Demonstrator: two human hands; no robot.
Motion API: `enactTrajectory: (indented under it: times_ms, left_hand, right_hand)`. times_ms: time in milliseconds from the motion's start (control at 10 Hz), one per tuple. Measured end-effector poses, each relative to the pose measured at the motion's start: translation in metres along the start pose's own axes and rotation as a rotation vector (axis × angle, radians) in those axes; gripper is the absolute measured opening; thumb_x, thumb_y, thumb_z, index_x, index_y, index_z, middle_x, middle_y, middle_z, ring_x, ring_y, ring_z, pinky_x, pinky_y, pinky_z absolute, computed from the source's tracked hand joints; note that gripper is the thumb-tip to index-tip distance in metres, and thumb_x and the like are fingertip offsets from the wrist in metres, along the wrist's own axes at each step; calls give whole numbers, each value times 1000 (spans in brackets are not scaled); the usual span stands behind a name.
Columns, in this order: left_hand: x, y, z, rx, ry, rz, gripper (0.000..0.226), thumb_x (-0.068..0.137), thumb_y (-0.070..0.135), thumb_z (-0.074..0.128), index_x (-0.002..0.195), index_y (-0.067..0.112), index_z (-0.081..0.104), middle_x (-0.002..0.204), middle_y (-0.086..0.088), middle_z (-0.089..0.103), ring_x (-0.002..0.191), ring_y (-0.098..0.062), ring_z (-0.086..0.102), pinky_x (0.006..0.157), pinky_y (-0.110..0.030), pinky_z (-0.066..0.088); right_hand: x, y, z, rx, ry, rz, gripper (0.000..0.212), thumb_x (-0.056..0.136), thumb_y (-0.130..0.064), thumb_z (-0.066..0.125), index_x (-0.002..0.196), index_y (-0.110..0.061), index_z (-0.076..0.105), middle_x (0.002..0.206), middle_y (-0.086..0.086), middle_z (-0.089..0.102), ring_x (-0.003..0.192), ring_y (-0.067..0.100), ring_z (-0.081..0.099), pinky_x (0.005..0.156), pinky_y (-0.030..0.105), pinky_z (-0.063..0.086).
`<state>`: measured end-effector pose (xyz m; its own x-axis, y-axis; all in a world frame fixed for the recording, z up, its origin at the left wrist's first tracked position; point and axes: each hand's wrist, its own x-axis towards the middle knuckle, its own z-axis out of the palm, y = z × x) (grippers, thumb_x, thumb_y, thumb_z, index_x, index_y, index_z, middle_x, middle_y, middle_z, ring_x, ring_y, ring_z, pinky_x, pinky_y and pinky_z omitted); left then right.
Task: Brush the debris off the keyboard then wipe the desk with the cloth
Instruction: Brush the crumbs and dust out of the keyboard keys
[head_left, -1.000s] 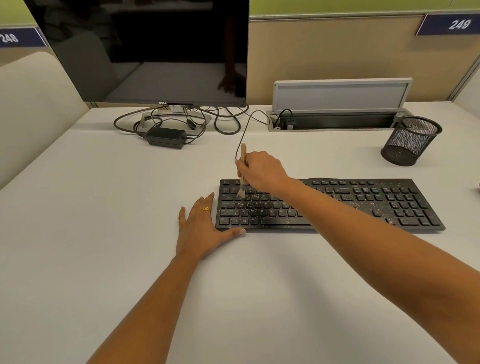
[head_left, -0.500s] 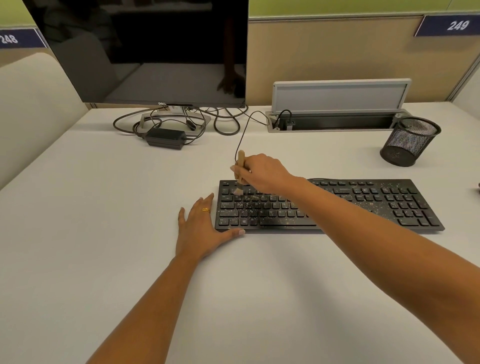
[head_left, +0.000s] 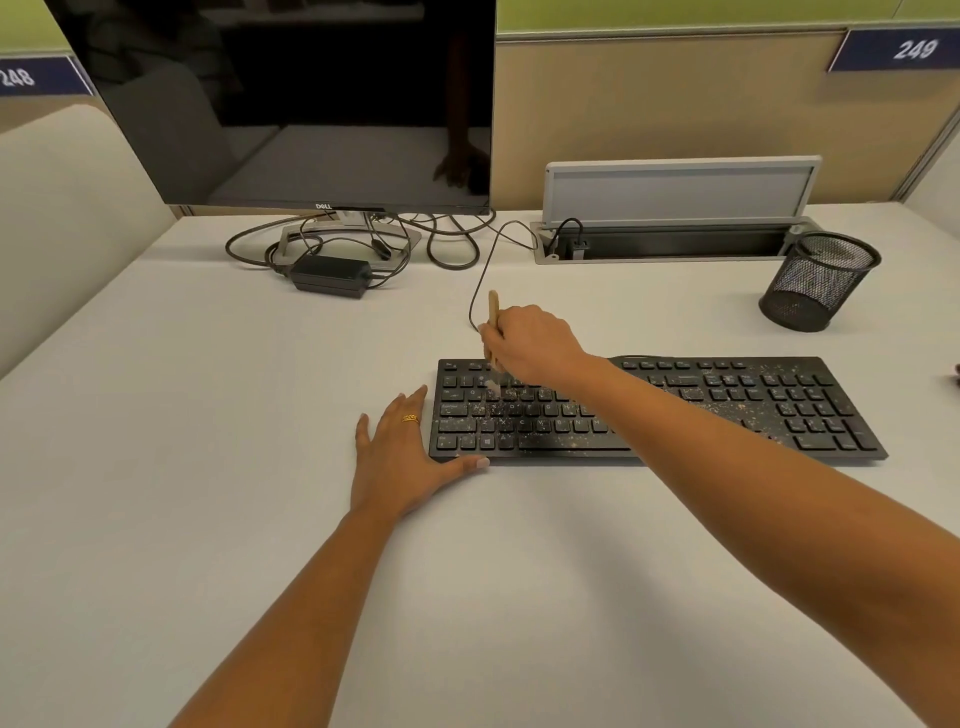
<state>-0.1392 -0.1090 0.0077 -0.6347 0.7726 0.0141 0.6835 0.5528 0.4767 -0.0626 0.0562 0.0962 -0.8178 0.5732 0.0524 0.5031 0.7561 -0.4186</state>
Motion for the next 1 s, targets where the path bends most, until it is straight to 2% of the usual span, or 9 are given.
enactTrajectory:
  times_ms: [200,400,600,800,900,1000]
  left_hand:
    - [0,1,0,-14,9,4,125,50,85,49,152,20,16,157,2,23,146,-9,12,119,-42,-4]
    - [0,0,1,-25,13,8,123,51,84,50,152,21,16,157,3,23,146,-9,11,119,-42,-4]
    - [0,1,1,-16,14,8,124,51,84,48,152,20,17,157,2,24,146,-10,12,118,-42,-4]
    - [0,0,1,-14,15,8,124,51,85,48,152,20,17,157,3,23,146,-9,12,119,-42,-4]
    - [1,-1,2,-9,12,4,124,51,86,47,152,21,16,157,4,22,146,-8,11,119,-42,-4]
    - [1,-1,2,-10,11,7,124,51,86,48,152,21,16,157,4,22,146,-8,11,119,-42,-4]
  right_hand:
    - [2,-3,-4,43,111,34,46,101,-35,31,96,-4,65,93,9,69,85,28,64,76,38,50]
    - [1,-2,1,-38,29,11,43,100,-31,31,96,-5,65,92,11,67,85,29,63,71,34,45]
    - [2,-2,0,23,83,19,46,100,-37,31,99,-5,65,94,10,69,86,28,63,75,36,49]
    - [1,0,-5,-17,30,-19,45,100,-38,33,95,-8,65,92,7,69,84,26,63,78,38,49]
    - [-1,4,-8,40,-30,-66,44,99,-42,35,91,-12,66,92,5,70,82,21,62,75,33,46]
    - [-6,10,-12,-46,-116,-95,46,99,-43,34,91,-9,64,88,5,64,79,21,57,70,30,40]
